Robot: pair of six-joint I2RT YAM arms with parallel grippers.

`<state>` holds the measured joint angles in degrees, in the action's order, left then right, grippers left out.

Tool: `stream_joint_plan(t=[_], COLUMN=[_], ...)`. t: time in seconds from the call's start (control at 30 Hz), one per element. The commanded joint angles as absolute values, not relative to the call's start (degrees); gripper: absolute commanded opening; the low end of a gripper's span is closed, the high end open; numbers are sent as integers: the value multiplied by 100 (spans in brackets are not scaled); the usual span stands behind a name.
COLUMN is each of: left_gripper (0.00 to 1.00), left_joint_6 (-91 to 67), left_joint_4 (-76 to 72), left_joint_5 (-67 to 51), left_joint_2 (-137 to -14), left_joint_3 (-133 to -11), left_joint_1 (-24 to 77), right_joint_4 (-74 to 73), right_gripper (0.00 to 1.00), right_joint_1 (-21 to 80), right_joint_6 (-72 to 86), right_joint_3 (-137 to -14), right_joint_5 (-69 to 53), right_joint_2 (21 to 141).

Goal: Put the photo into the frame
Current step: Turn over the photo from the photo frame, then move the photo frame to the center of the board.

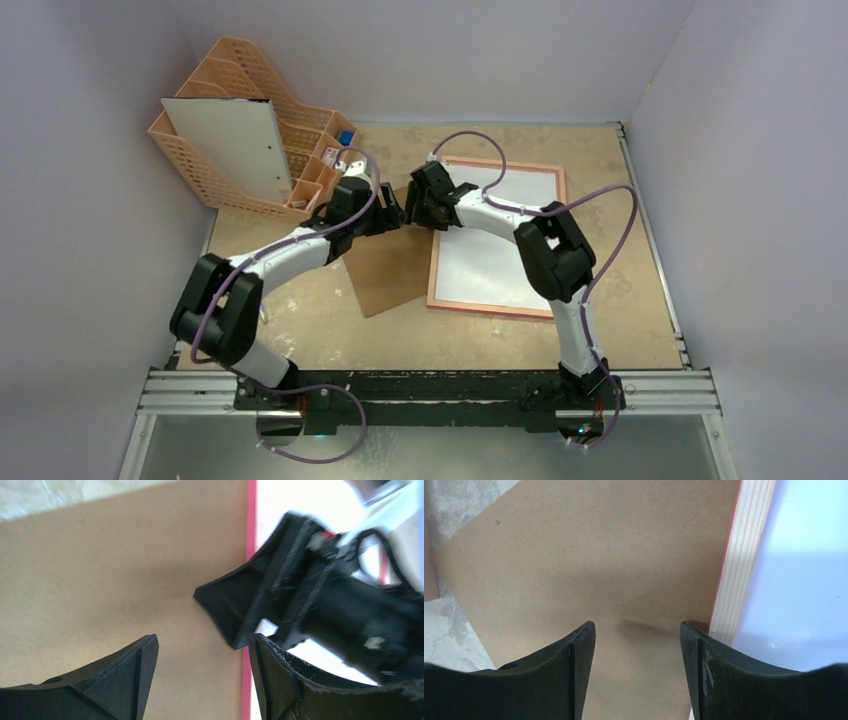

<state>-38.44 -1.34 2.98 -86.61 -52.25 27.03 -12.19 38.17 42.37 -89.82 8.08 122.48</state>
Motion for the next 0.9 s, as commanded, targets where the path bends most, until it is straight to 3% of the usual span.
stream_joint_plan(t=[0.0, 0.37, 0.53, 0.87], left_gripper=[69, 67, 67, 67], left_joint_6=[-4001, -4043, -4034, -3900], left_joint_4=[-774, -1028, -1025, -803], left_joint_5=[-292, -162, -146, -14], left_joint_2=[-9234, -9620, -9651, -9569], left_joint_3=[-4826, -4216, -4234, -4624], left_joint_1=[2646, 2646, 2646, 2646], right_joint_4=[-1687, -1689, -1531, -1450], right_gripper=[66, 67, 73, 73], right_joint_1=[3599, 2998, 2750, 2200], right_joint_6=[4194, 4167, 4154, 4200], right_joint_3=[-8775, -8212, -7747, -7085], right_joint_5=[1371, 1697, 1763, 1875], right_joint_2=[11955, 11580, 11208, 10708])
